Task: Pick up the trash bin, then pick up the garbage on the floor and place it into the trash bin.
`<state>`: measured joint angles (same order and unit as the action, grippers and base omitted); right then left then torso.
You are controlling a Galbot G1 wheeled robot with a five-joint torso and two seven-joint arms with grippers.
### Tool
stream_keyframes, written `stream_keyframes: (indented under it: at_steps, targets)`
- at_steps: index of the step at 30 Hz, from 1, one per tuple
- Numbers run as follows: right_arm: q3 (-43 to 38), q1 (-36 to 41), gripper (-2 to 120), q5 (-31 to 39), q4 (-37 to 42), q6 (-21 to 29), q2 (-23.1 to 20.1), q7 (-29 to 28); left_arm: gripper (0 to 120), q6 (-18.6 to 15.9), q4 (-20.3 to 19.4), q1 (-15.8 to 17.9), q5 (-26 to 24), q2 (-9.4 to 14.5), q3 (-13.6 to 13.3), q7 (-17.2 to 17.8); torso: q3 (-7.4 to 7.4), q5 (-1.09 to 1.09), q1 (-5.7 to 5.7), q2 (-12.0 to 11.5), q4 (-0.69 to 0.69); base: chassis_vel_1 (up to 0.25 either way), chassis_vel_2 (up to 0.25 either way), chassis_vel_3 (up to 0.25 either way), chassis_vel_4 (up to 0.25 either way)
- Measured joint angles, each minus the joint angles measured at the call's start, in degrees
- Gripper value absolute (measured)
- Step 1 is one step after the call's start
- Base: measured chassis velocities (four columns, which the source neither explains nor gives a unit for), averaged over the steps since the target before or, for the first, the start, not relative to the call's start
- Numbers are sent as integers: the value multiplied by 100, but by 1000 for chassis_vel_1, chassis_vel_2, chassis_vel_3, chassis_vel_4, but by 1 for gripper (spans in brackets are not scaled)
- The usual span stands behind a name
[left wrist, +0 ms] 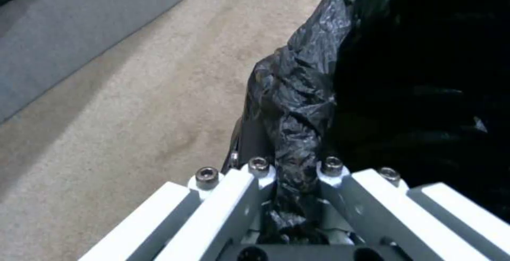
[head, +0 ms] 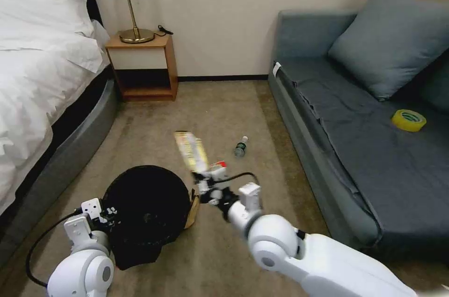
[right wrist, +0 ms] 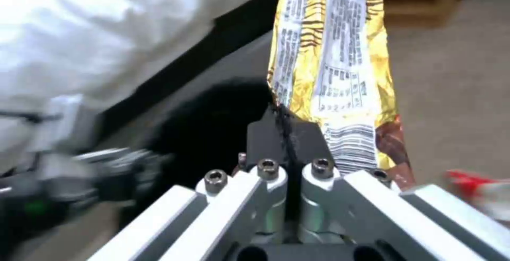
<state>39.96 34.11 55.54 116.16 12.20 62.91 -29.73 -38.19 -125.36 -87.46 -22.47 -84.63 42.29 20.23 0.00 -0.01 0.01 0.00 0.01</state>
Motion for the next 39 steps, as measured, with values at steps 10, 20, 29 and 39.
stream_keyframes:
  at_steps: [10, 20, 29, 39]
  targets:
    - [926, -146, 0, -66, -659, 80, 633, -333, 2, 0, -134, -29, -8, -49, 15, -12, 0, 0, 0, 0, 0, 0, 0, 0, 0]
    - [974, -140, 23, -242, -735, 129, 669, -355, 2, 0, -197, -49, -34, -51, 19, -24, 0, 1, 0, 0, 0, 0, 0, 0, 0]
    - [76, 6, 61, -753, -419, 125, 75, -165, 2, -1, -228, -45, -160, 26, 86, -26, 0, 3, 0, 0, 1, 0, 0, 0, 0]
    - [-3101, 1945, 96, -2551, 591, -360, -935, 472, 2, 33, -218, -24, -186, 80, 202, -27, -1, 4, -1, 0, -3, 0, 0, 0, 0]
